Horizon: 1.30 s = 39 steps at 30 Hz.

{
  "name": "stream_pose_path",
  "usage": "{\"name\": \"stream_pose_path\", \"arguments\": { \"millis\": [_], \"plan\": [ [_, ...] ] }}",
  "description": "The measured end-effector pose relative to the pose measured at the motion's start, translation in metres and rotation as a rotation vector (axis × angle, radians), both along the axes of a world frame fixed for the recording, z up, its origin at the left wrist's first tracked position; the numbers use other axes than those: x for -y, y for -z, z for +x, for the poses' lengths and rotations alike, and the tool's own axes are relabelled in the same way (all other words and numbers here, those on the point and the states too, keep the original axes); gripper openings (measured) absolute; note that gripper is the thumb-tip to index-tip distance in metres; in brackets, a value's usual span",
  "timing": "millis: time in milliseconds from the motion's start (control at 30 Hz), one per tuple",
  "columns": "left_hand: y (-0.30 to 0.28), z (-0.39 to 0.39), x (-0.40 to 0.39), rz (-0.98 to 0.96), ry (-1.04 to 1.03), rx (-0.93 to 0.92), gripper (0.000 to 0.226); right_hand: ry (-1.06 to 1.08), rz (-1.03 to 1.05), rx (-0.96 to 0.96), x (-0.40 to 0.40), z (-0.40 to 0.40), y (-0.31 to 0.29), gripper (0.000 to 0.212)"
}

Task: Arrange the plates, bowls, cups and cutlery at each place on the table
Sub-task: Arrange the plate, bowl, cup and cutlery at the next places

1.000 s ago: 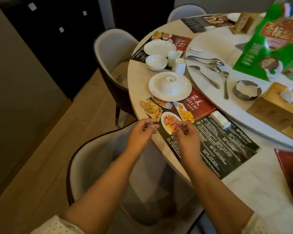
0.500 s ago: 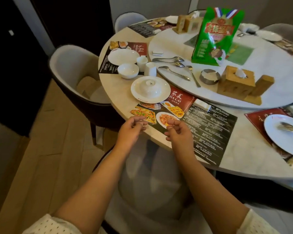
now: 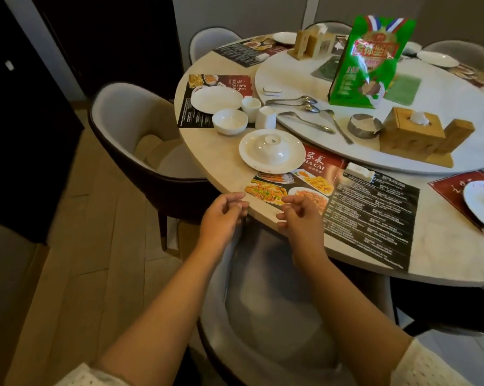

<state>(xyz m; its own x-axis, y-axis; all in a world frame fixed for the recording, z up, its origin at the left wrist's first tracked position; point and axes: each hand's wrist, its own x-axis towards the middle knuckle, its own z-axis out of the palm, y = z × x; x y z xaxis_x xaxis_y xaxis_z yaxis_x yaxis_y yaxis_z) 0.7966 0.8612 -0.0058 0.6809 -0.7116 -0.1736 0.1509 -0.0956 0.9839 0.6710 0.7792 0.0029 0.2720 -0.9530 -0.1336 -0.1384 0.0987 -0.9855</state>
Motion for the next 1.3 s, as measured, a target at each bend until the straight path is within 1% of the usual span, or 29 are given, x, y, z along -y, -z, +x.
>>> {"name": "stream_pose_path", "arguments": {
  "millis": [67, 200, 367, 533, 700, 800, 867, 967, 1033, 1100, 1167, 1233, 1300],
  "plan": [
    [-0.003, 0.030, 0.003, 0.021, 0.050, 0.022, 0.022, 0.054, 0.026, 0.015, 0.001, 0.029, -0.002, 0.015],
    [-0.011, 0.088, 0.011, 0.057, 0.171, 0.034, 0.022, 0.192, 0.068, 0.076, 0.001, 0.082, -0.007, 0.020],
    [-0.016, 0.134, 0.032, 0.102, 0.261, 0.041, 0.023, 0.312, 0.079, 0.061, 0.000, 0.111, -0.006, 0.024],
    [-0.009, 0.142, 0.070, 0.137, 0.294, 0.034, 0.024, 0.422, 0.085, -0.024, 0.018, 0.107, -0.002, 0.021],
    [0.004, 0.137, 0.105, 0.159, 0.258, 0.078, 0.025, 0.420, 0.066, -0.062, 0.055, 0.096, 0.005, 0.021],
    [0.012, 0.137, 0.125, 0.192, 0.206, 0.114, 0.026, 0.421, 0.081, -0.074, 0.079, 0.096, 0.012, 0.025],
    [0.017, 0.140, 0.139, 0.224, 0.176, 0.159, 0.028, 0.424, 0.087, -0.109, 0.094, 0.097, 0.017, 0.028],
    [0.021, 0.149, 0.164, 0.266, 0.178, 0.187, 0.034, 0.433, 0.119, -0.168, 0.117, 0.100, 0.024, 0.025],
    [0.025, 0.152, 0.179, 0.234, 0.205, 0.181, 0.027, 0.440, 0.112, -0.236, 0.134, 0.102, 0.029, 0.024],
    [0.031, 0.155, 0.193, 0.207, 0.214, 0.230, 0.036, 0.458, 0.093, -0.325, 0.149, 0.104, 0.034, 0.026],
    [0.039, 0.160, 0.207, 0.230, 0.211, 0.281, 0.032, 0.469, 0.078, -0.385, 0.162, 0.106, 0.039, 0.029],
    [0.045, 0.166, 0.219, 0.249, 0.210, 0.339, 0.033, 0.475, 0.085, -0.425, 0.172, 0.108, 0.043, 0.035],
    [0.050, 0.171, 0.226, 0.266, 0.214, 0.380, 0.034, 0.449, 0.086, -0.483, 0.181, 0.109, 0.047, 0.033]
  ]
}}
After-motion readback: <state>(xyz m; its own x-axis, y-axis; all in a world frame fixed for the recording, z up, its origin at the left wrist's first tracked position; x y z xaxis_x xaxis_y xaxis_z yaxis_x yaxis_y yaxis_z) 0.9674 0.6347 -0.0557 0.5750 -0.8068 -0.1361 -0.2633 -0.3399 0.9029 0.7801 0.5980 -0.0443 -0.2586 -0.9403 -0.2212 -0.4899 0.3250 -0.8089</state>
